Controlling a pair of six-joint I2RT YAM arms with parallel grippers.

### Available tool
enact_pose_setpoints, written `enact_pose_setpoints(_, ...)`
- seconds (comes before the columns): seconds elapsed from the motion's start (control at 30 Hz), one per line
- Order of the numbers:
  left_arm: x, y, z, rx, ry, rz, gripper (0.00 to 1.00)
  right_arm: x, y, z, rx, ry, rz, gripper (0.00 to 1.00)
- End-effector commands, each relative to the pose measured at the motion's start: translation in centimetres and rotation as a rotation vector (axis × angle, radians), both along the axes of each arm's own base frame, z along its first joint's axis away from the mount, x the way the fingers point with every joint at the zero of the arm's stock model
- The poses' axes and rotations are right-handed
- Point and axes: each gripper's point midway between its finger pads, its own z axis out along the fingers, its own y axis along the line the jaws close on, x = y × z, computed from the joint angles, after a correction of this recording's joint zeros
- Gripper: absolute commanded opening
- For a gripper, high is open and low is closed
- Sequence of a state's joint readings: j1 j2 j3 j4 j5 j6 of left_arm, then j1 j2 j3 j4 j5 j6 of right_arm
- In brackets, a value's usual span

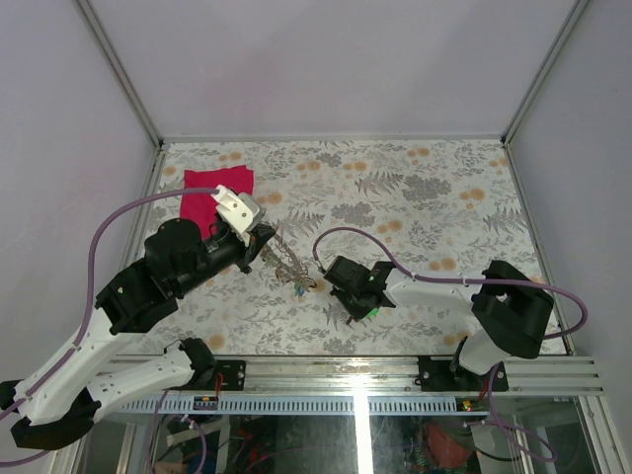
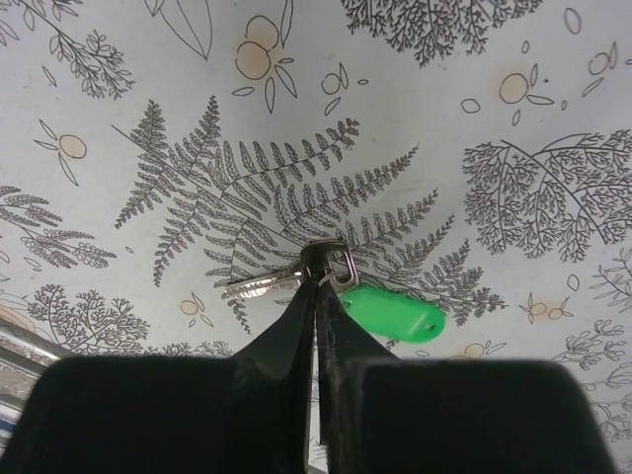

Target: Put the keys on the keyring

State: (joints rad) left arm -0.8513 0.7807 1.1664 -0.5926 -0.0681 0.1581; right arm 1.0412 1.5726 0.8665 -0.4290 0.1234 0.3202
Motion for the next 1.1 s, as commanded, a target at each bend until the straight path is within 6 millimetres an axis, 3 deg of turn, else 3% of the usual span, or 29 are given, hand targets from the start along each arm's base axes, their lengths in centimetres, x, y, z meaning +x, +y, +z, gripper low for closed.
enact_pose_setpoints(0.0, -0.1, -0.2, 4.0, -0.103, -0.089, -0.010, 0.00, 1.1, 0.8, 3.1, 0.064, -0.089, -0.012, 0.00)
enact_pose_setpoints(0.3, -0.1, -0.7, 4.0, -0.106, -0.088, -0.031, 0.00, 0.6, 1.9, 9.8, 0.313, -0.167, 0.012, 0.00)
enact_pose_setpoints(0.4, -0.3, -1.1, 4.1, -0.111, -0.094, -0.051, 0.00, -0.1, 2.6, 13.5, 0.445, -0.198, 0.063, 0.00)
enact_pose_setpoints(0.6, -0.9, -2.4, 4.2, -0.137, -0.120, -0.132, 0.00, -1.8, 4.0, 23.3, 0.791, -0.301, 0.159, 0.00)
enact_pose_setpoints(0.7, -1.5, -3.1, 4.6, -0.155, -0.135, -0.186, 0.00, -2.3, 4.0, 27.1, 0.900, -0.352, 0.187, 0.00)
enact_pose_setpoints(1.07, -3.7, -5.4, 4.9, -0.171, -0.153, -0.375, 0.00, -2.8, 4.5, 36.3, 1.206, -0.506, 0.218, 0.00)
